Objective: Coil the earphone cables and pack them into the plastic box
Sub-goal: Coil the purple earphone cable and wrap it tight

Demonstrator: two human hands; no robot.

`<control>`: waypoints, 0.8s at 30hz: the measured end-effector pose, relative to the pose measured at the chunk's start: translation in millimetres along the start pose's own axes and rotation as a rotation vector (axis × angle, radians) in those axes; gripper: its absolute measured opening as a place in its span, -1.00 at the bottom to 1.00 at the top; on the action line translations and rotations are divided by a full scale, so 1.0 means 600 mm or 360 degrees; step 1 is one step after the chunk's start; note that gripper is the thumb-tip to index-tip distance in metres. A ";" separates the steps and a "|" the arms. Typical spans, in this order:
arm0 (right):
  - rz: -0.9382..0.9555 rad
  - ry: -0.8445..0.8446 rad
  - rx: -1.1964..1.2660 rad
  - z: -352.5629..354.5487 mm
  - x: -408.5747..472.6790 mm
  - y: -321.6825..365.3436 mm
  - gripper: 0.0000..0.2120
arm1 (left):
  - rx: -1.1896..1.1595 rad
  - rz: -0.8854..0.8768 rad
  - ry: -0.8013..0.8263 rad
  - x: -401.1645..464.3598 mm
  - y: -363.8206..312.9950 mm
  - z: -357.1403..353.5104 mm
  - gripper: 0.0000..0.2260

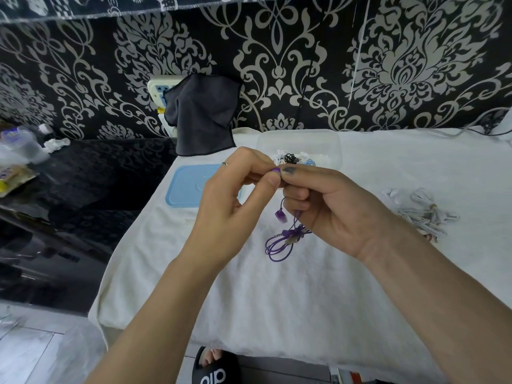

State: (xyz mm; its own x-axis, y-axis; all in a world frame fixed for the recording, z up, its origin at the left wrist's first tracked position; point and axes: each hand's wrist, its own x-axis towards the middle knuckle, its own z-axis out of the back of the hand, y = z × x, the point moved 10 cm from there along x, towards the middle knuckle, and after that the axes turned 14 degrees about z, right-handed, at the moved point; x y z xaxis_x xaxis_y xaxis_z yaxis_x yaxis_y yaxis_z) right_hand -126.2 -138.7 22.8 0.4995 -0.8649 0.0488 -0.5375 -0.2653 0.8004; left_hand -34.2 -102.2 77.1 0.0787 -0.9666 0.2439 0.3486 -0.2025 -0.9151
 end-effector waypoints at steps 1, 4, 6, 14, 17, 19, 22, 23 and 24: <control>-0.0005 0.0008 0.0017 -0.001 0.000 0.000 -0.83 | -0.0050 0.0026 0.0007 0.001 0.002 -0.001 -0.92; -0.0002 -0.0009 0.0099 -0.001 0.002 0.000 -0.76 | -0.0150 0.0034 -0.0009 0.001 0.002 -0.002 -0.95; -0.0007 -0.0027 0.0145 -0.001 0.004 -0.001 -0.77 | -0.0090 -0.0002 -0.0073 0.000 -0.004 0.003 -0.95; -0.0092 -0.0159 0.0328 0.011 0.000 -0.013 -0.96 | 0.0271 -0.0168 -0.0244 -0.005 -0.023 0.011 -0.94; -0.0114 -0.0207 0.0374 0.015 -0.001 -0.018 -0.92 | 0.0284 -0.0183 -0.0225 -0.006 -0.026 0.009 -0.92; -0.0125 -0.0208 0.0391 0.015 -0.001 -0.020 -0.94 | 0.0328 -0.0197 -0.0228 -0.007 -0.027 0.009 -0.88; -0.0143 -0.0196 0.0408 0.013 -0.001 -0.020 -0.97 | 0.0414 -0.0233 -0.0271 -0.009 -0.032 0.011 -0.84; -0.0150 -0.0190 0.0404 0.011 -0.002 -0.020 -0.98 | 0.0446 -0.0251 -0.0291 -0.010 -0.034 0.011 -0.84; -0.0158 -0.0187 0.0395 0.010 -0.003 -0.020 -0.98 | 0.0472 -0.0271 -0.0306 -0.010 -0.036 0.011 -0.85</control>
State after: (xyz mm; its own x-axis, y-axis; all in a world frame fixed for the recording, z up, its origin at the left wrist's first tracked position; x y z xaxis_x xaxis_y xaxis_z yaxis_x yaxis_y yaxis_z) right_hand -124.5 -136.3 9.4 0.4837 -0.8691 -0.1037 -0.6470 -0.4349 0.6263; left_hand -36.1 -90.8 97.8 0.1602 -0.8703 0.4657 0.6244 -0.2761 -0.7307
